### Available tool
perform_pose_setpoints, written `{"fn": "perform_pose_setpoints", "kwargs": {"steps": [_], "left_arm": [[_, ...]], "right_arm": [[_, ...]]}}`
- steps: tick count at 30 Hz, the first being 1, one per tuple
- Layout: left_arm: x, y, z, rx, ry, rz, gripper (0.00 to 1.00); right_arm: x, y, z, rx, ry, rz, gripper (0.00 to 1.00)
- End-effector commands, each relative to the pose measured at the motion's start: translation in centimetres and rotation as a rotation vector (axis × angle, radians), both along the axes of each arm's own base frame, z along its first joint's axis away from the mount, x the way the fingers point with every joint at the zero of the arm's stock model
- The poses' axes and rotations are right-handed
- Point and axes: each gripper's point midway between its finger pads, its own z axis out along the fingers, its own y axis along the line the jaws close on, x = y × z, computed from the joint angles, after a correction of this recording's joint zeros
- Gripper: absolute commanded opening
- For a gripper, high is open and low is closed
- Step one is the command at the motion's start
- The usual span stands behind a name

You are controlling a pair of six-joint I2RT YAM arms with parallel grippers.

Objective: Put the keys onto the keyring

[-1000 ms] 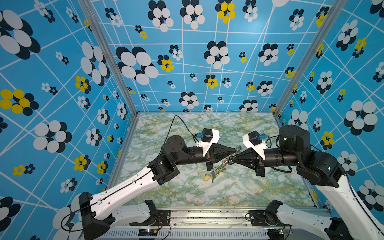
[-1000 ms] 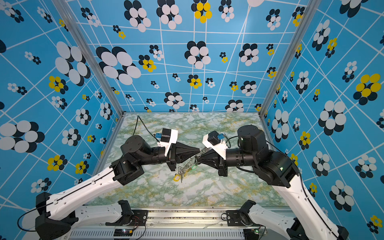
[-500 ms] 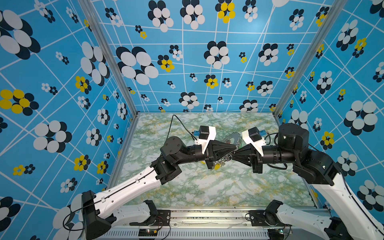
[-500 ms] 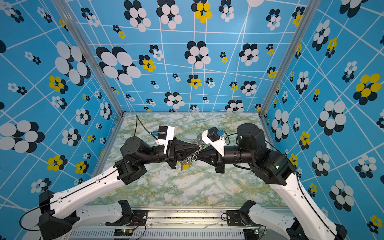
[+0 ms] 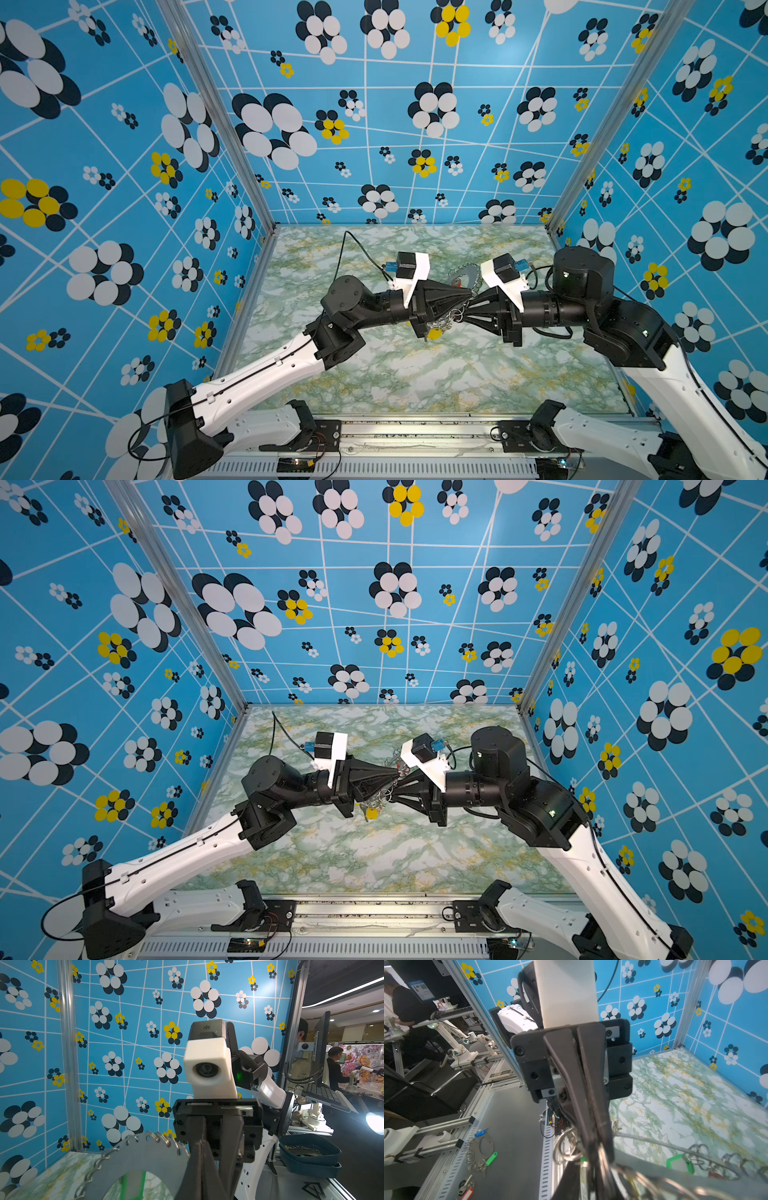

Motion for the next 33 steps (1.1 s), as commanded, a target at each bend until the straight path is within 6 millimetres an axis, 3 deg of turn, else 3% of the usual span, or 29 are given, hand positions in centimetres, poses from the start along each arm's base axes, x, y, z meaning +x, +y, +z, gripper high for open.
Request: {"fn": "perform_pose_setpoints", "kwargs": {"steps": [1, 12, 22, 33], "left_arm": [[-0.4, 1.0, 1.7, -0.064, -0.056, 0.019, 0.0], [-0.6, 1.0, 1.9, -0.068, -0.062, 0.007, 0.0], [-1.1, 0.7, 1.8, -0.066, -0.062, -0.024, 0.0], [-1.6, 0.9, 2.0, -0.066, -0.072, -0.036, 0.0]], "right_arm": [[-0.4, -1.1, 0.2, -0.032, -0.027, -0.034, 0.28], [-1.2, -3.5, 2.1, -0.015, -0.123, -0.111, 0.32], [-0.6, -3.7, 3.7, 0.04, -0.179, -0.155, 0.24], [1.0, -3.7, 3.8, 0.035, -0.207, -0.214, 0.21]]}}
